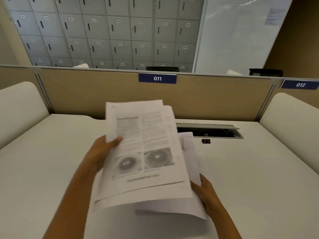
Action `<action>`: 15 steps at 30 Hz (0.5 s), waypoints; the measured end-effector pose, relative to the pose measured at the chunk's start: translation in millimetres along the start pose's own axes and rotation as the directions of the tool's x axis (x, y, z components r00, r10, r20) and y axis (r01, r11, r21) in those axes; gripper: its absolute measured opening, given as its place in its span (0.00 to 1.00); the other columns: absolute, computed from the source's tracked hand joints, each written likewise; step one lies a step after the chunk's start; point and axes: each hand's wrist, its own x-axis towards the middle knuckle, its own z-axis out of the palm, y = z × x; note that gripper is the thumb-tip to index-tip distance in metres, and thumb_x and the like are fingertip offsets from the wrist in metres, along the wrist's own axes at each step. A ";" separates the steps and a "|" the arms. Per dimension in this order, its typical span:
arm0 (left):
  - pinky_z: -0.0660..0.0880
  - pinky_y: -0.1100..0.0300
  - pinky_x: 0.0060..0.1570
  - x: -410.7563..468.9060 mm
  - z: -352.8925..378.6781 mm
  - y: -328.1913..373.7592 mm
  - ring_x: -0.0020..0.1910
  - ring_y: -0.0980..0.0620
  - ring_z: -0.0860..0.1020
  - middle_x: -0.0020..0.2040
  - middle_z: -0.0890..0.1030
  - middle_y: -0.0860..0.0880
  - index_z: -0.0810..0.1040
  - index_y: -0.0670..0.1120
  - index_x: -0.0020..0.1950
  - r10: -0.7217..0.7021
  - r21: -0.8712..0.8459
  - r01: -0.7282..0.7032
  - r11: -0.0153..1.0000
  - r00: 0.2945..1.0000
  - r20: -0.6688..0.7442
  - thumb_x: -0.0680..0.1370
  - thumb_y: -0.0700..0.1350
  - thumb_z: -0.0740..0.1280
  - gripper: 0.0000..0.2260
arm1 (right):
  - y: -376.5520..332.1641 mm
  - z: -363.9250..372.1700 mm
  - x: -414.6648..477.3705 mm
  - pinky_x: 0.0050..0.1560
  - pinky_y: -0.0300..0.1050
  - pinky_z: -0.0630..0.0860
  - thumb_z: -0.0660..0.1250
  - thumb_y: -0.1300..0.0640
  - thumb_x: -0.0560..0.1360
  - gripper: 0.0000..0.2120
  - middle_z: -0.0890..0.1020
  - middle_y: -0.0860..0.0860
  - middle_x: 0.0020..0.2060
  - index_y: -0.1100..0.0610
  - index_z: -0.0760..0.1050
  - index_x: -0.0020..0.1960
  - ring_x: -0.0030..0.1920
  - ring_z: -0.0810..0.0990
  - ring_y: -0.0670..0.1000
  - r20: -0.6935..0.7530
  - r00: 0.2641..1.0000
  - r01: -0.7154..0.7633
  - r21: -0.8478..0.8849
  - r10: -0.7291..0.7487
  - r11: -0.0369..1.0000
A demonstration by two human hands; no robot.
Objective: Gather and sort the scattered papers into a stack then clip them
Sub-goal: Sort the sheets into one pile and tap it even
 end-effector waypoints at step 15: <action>0.80 0.50 0.44 14.9 26.7 -95.8 0.45 0.42 0.83 0.53 0.82 0.41 0.71 0.40 0.63 -0.359 0.065 0.353 0.933 0.920 0.157 0.73 0.49 0.69 0.22 | -15.7 29.2 -5.6 0.42 0.39 0.79 0.72 0.55 0.71 0.15 0.85 0.48 0.49 0.50 0.77 0.56 0.48 0.84 0.49 0.060 0.998 -0.028 -0.026 0.030 0.999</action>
